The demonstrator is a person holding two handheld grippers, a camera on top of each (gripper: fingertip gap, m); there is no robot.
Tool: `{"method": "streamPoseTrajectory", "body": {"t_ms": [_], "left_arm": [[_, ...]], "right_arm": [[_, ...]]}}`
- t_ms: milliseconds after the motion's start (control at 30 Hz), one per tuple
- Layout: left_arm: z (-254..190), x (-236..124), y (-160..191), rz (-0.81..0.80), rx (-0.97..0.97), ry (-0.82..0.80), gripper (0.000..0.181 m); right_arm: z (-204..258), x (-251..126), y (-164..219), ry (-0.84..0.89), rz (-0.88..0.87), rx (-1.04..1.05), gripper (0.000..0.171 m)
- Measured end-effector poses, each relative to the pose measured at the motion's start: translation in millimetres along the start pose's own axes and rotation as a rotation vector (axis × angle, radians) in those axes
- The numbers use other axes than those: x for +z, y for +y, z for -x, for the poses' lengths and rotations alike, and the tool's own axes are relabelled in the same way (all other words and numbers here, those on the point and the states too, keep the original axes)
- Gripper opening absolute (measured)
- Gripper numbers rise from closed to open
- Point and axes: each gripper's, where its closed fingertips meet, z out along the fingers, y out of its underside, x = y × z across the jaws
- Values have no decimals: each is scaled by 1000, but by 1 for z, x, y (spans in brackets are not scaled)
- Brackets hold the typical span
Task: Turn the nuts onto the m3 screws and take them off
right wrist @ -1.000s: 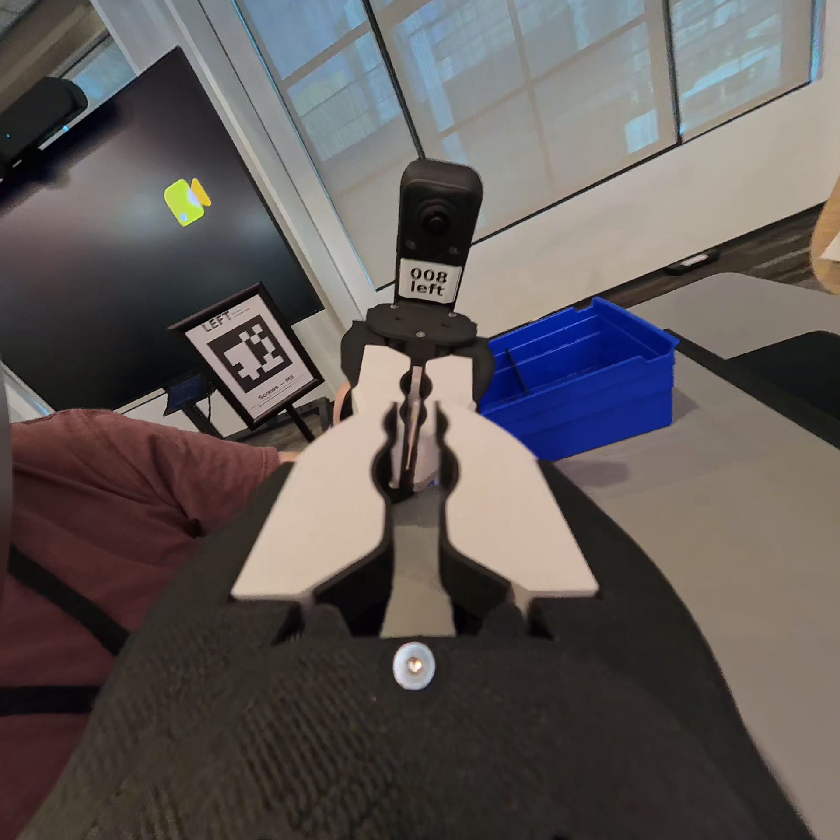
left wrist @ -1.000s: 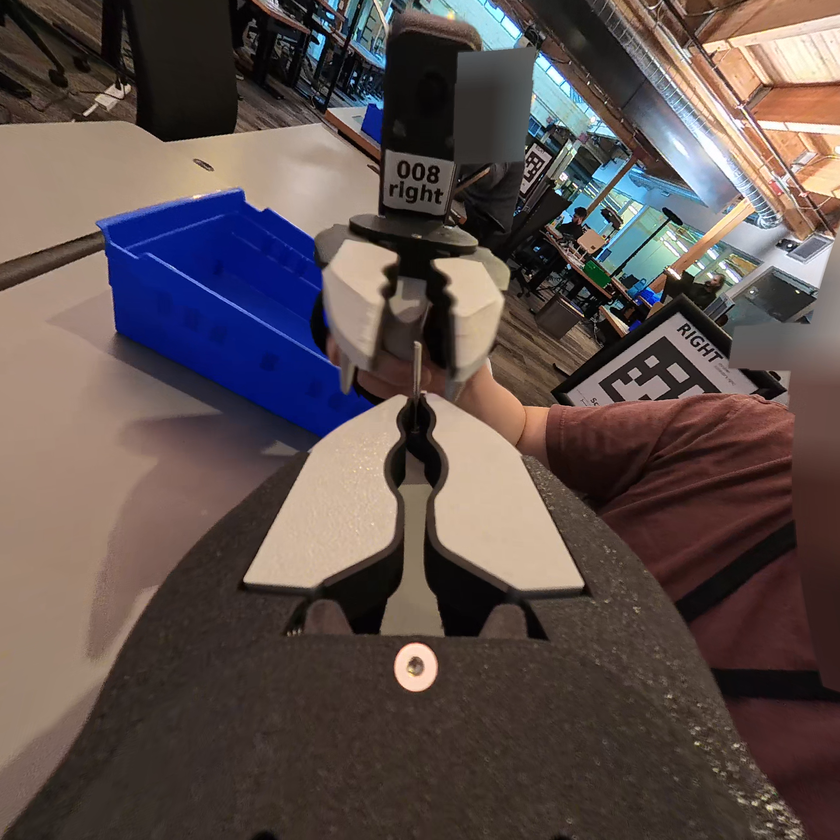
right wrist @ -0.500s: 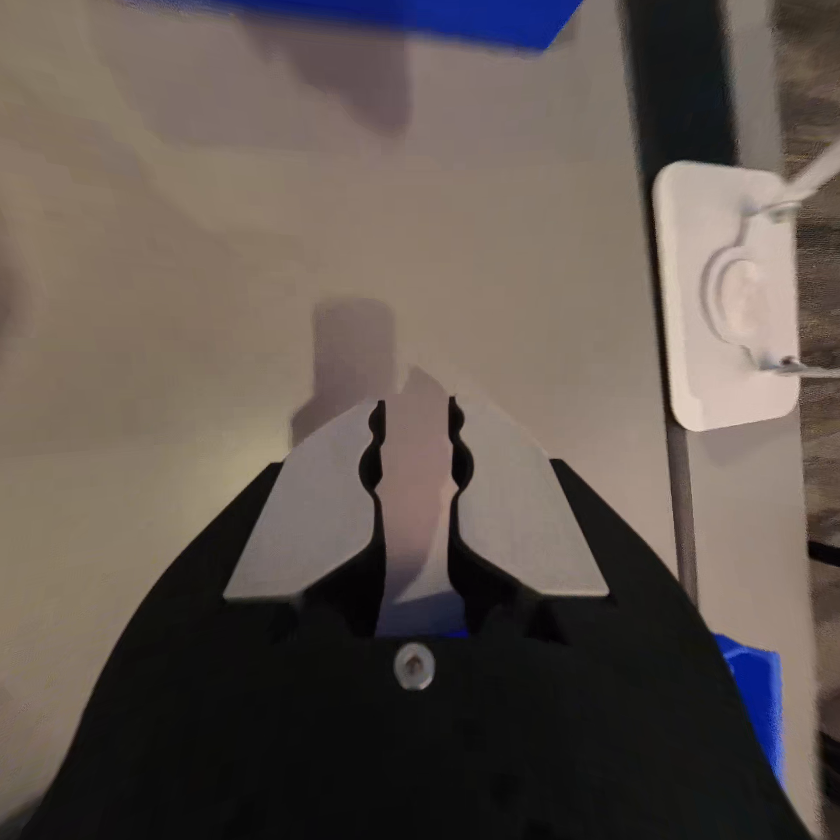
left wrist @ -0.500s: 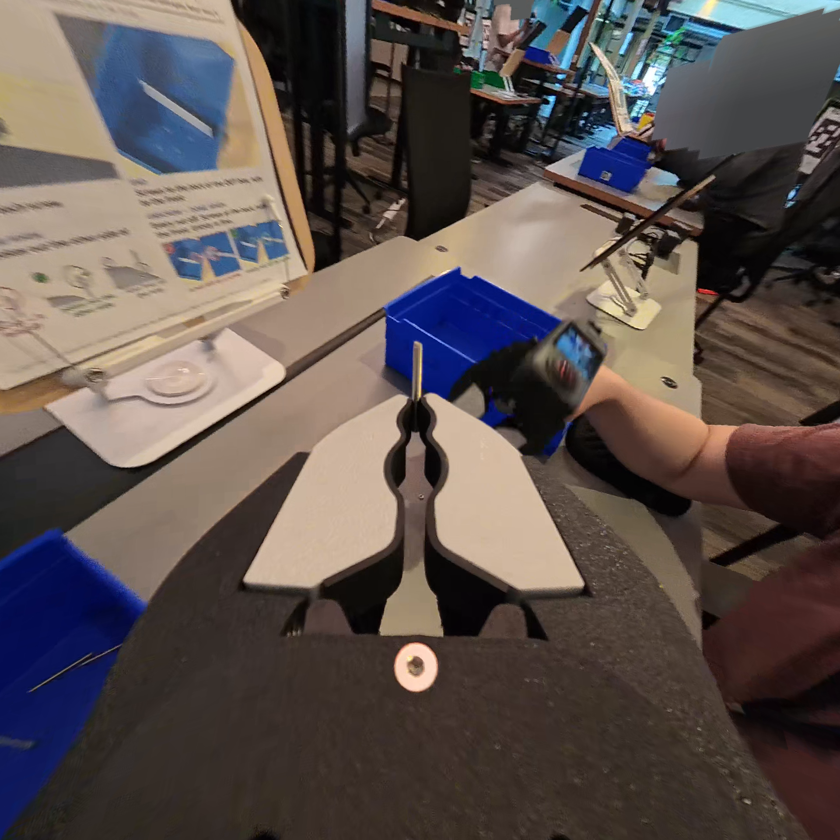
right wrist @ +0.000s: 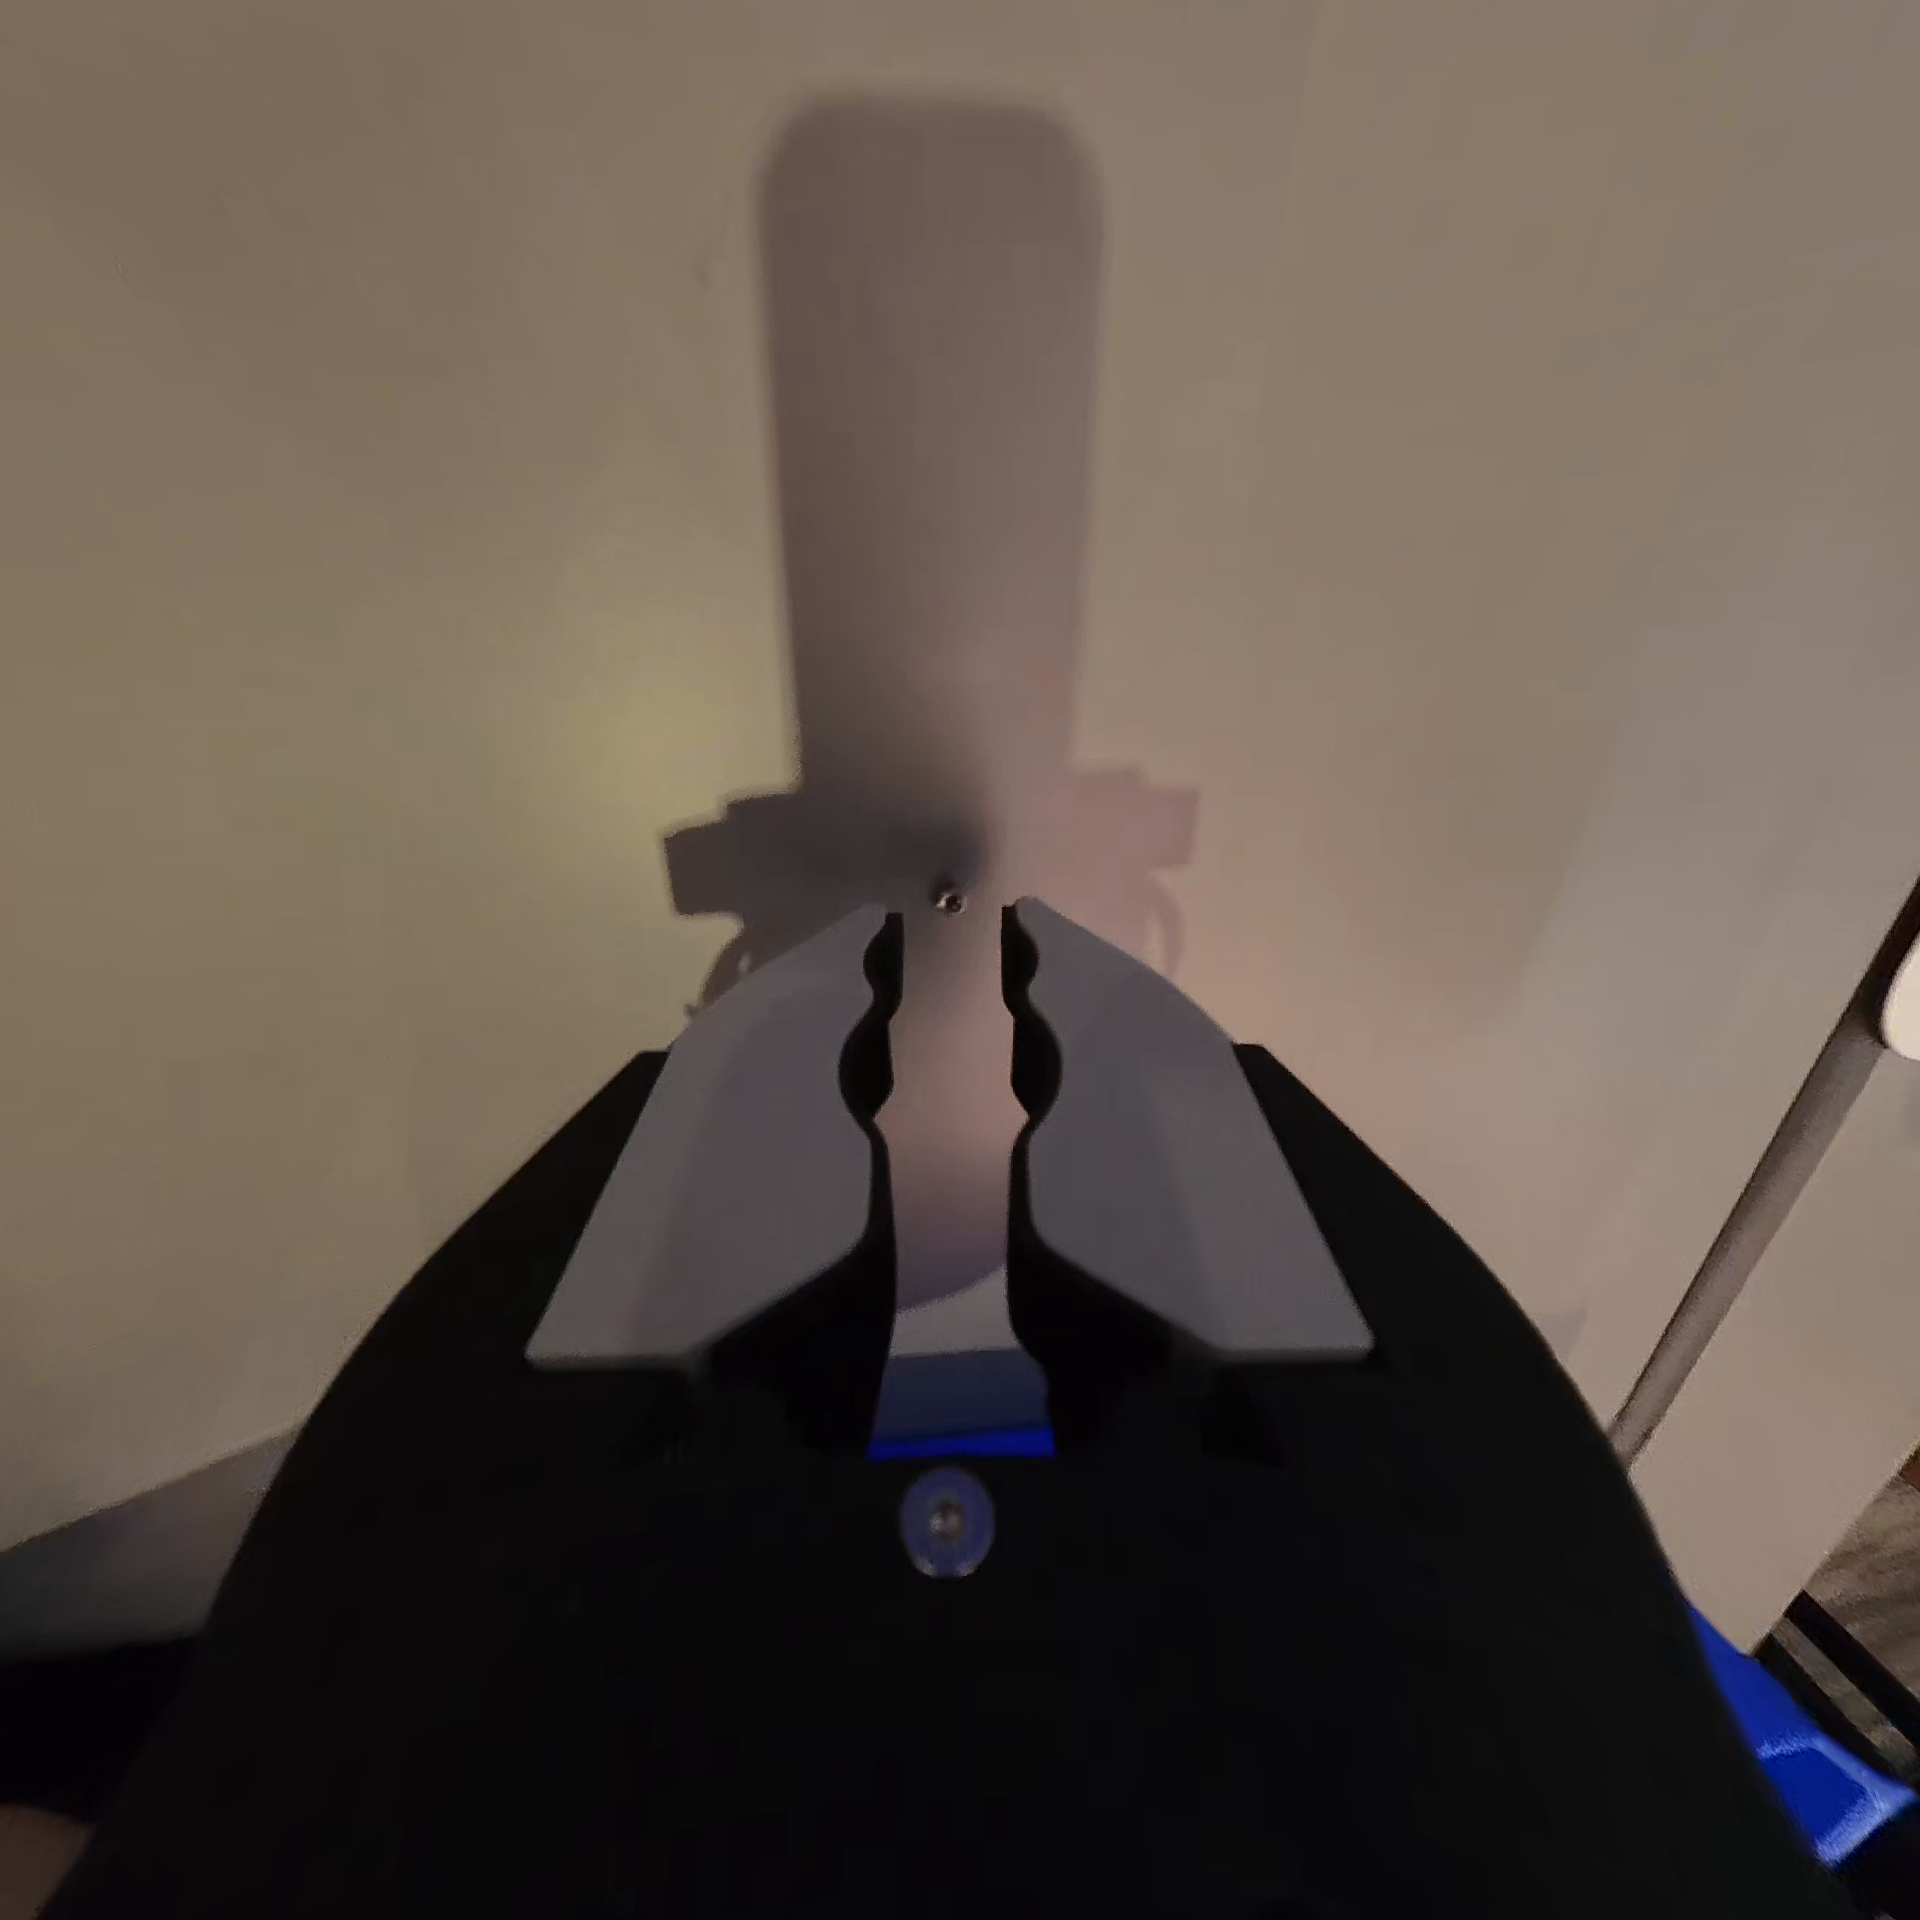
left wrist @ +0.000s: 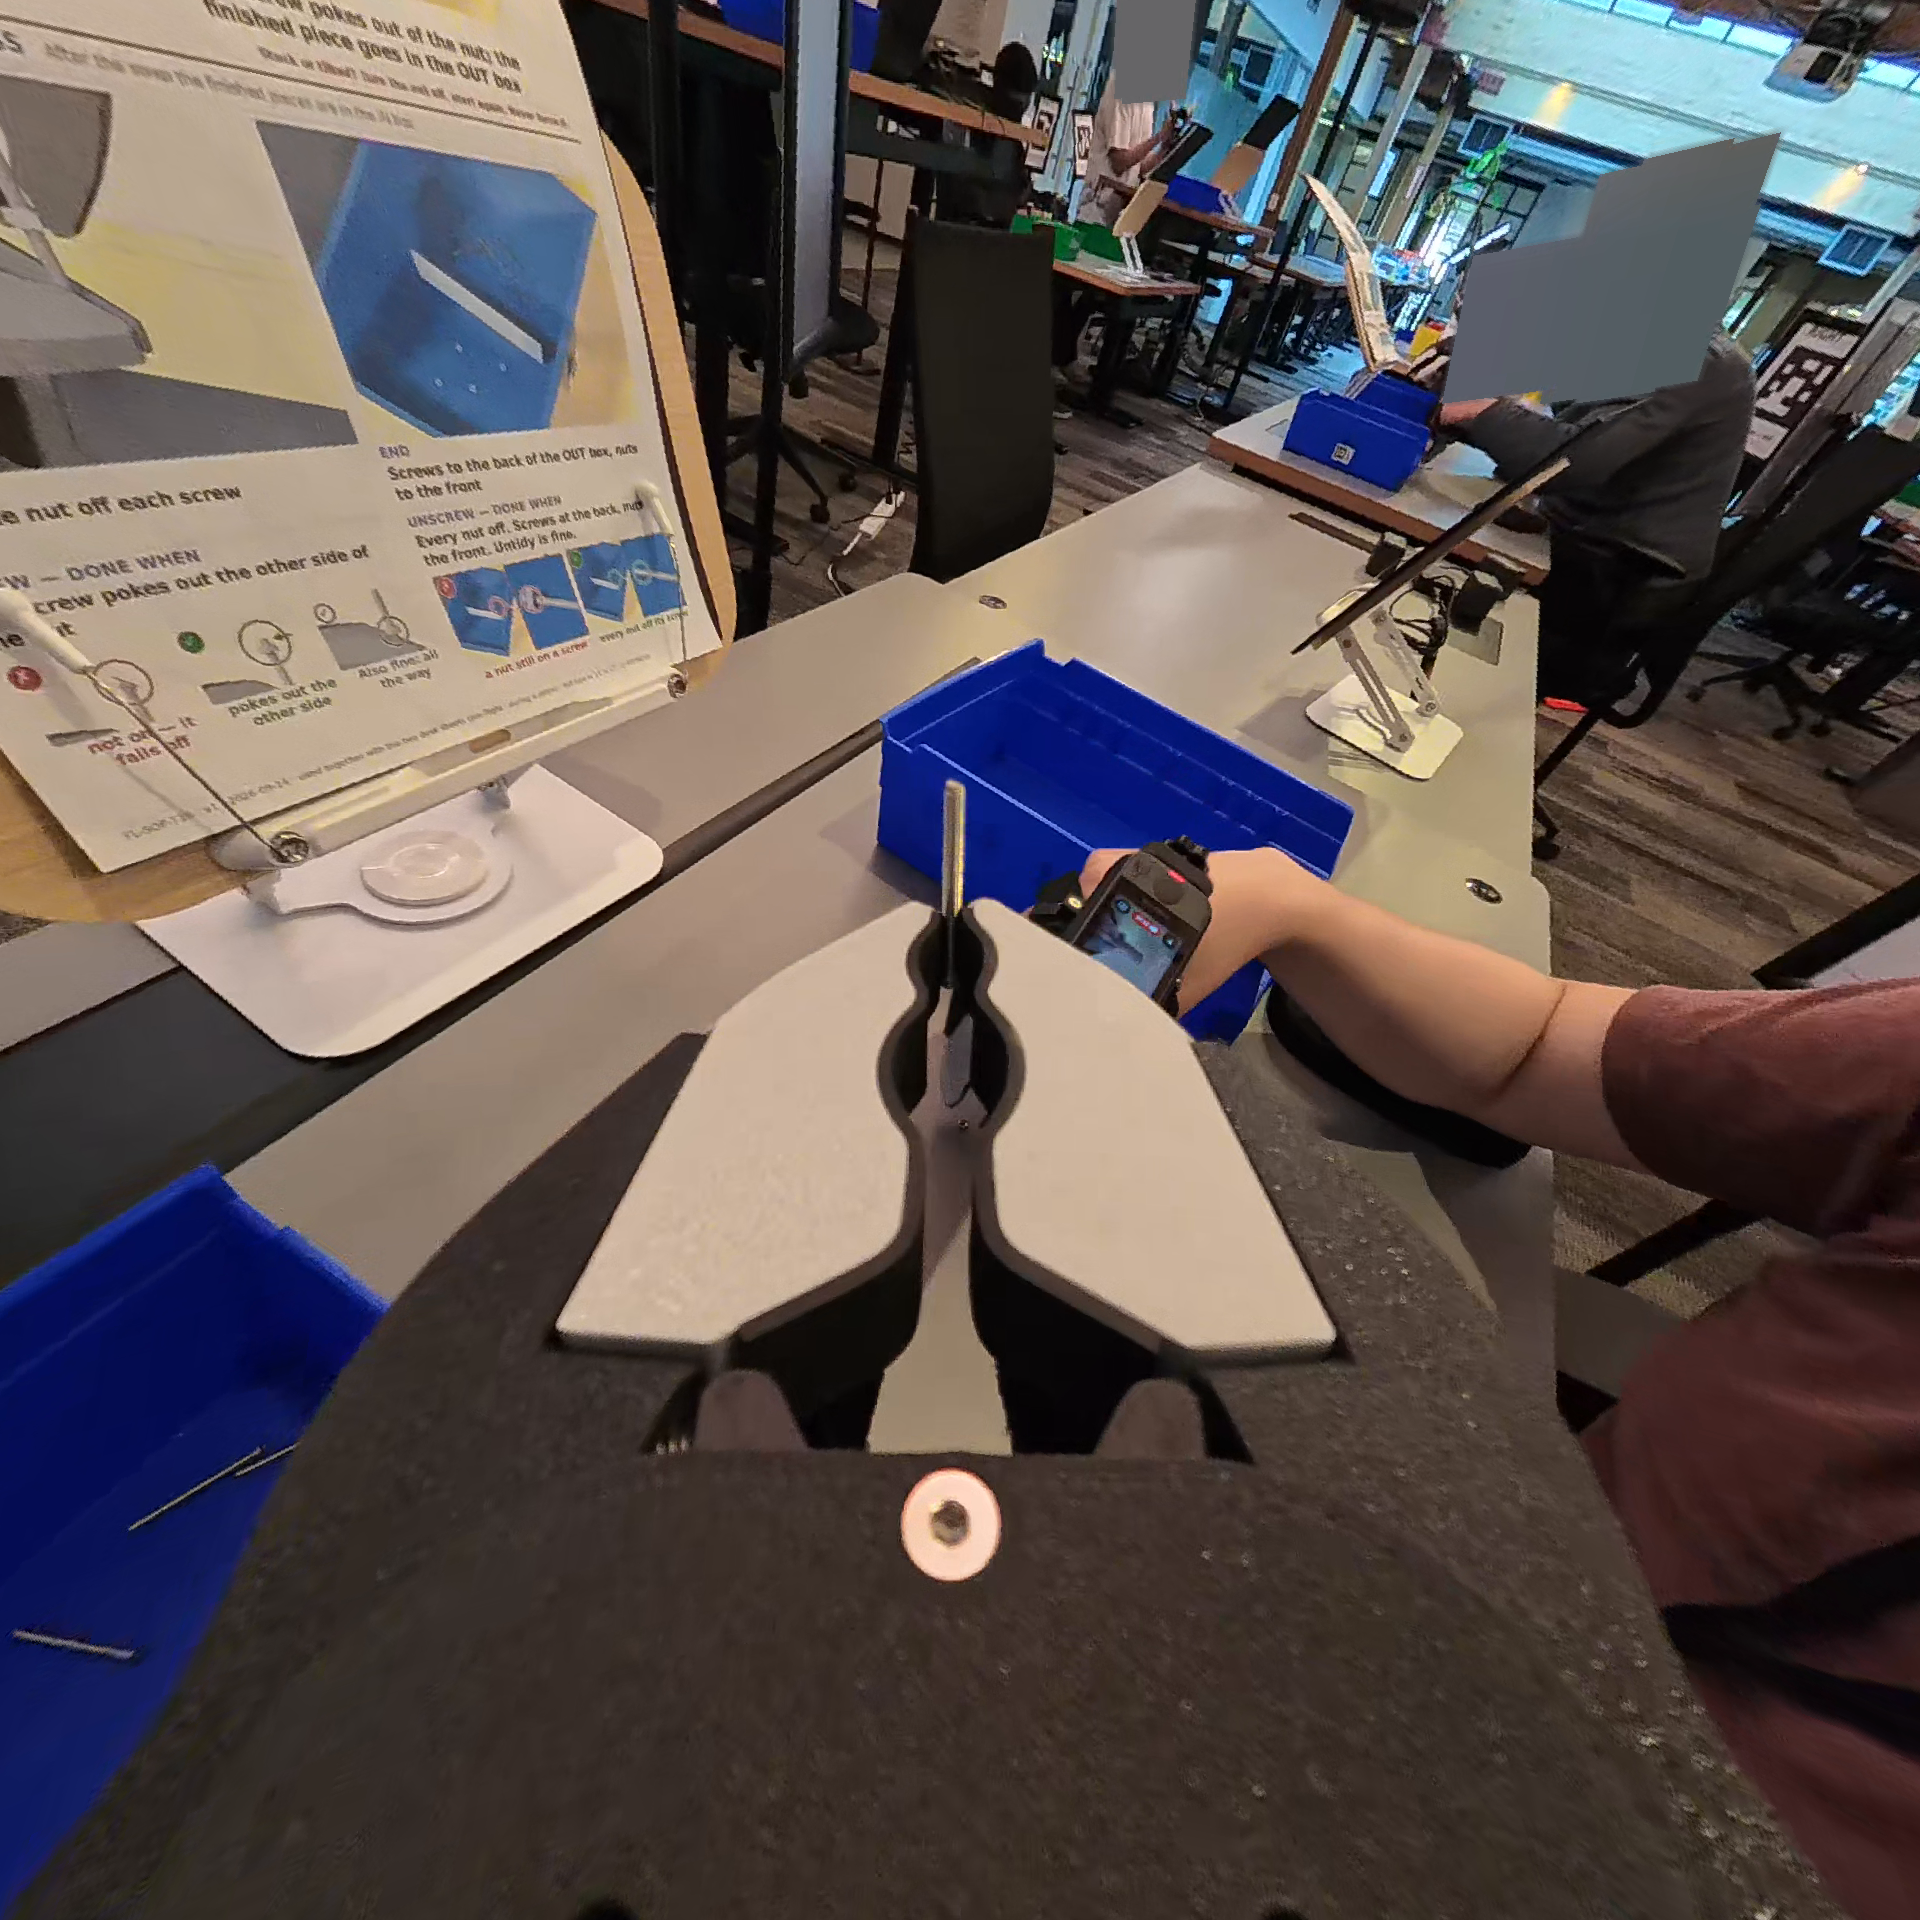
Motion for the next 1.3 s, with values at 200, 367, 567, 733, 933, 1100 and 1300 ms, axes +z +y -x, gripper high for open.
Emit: {"method": "streamPoseTrajectory", "body": {"t_ms": [200, 367, 567, 733, 933, 1100, 1300], "left_arm": [[-7, 3, 3, 26, 19, 26, 2], [-10, 3, 2, 28, 30, 31, 2], [-11, 5, 4, 42, 27, 38, 2], [-13, 10, 8, 63, 32, 43, 2], [-14, 15, 12, 91, 39, 43, 2], [-13, 16, 13, 94, 40, 39, 2], [-13, 16, 13, 95, 37, 35, 2]], "right_arm": [[0, 7, 1, -58, 39, -4, 19], [2, 7, 2, -97, 33, 11, 17], [1, 8, 1, -166, 3, 9, 20], [1, 8, 1, -195, -2, -47, 18], [0, 8, 1, -188, 26, -30, 15], [2, 8, 1, -163, 43, -16, 12], [2, 8, 1, -200, 8, 4, 11]]}}
